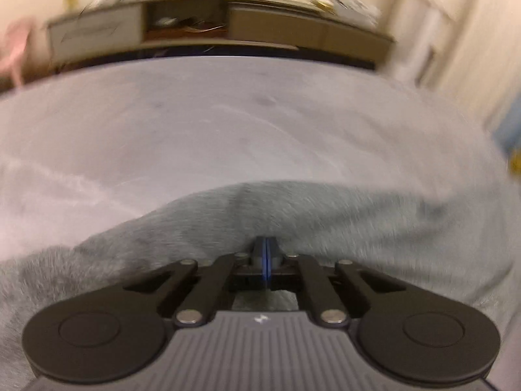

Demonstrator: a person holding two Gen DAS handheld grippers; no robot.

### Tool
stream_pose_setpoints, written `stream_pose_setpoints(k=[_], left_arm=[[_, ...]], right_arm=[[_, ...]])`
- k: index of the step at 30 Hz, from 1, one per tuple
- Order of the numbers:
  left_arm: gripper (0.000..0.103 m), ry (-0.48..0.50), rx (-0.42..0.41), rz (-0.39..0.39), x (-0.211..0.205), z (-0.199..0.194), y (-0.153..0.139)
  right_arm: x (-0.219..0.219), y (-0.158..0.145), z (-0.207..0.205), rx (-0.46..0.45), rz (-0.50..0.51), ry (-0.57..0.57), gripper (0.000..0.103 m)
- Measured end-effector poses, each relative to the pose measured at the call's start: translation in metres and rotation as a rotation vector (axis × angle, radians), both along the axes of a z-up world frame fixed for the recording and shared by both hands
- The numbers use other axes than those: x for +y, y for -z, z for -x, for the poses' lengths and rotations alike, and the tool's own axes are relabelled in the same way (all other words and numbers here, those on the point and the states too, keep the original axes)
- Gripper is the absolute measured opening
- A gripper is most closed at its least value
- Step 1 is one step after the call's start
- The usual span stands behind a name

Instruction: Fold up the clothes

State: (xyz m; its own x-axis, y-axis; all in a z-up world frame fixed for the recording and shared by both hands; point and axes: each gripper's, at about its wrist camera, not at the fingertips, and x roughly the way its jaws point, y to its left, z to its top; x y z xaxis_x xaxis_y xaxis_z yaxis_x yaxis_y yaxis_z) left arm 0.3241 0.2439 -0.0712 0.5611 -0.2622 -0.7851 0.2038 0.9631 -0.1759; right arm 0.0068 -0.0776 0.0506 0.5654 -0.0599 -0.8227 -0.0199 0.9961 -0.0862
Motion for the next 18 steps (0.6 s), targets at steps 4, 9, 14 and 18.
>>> stream_pose_setpoints(k=[4,9,14,18], left_arm=[[0.014,-0.023,-0.016,0.004,0.001,0.006,-0.010],[0.035,0.189,-0.081,0.061,-0.026,0.039,-0.042],[0.036,0.254,-0.108,-0.065,-0.044,0.076,-0.033],[0.040,0.262,-0.168,-0.120,-0.017,0.101,-0.044]], right_arm=[[-0.014,-0.008,0.014,0.054,0.078,0.012,0.034],[0.021,-0.035,0.015,-0.086,0.053,0.003,0.039],[0.090,-0.024,-0.020,-0.149,-0.134,-0.183,0.047],[0.112,-0.001,-0.021,-0.018,-0.070,-0.337,0.047]])
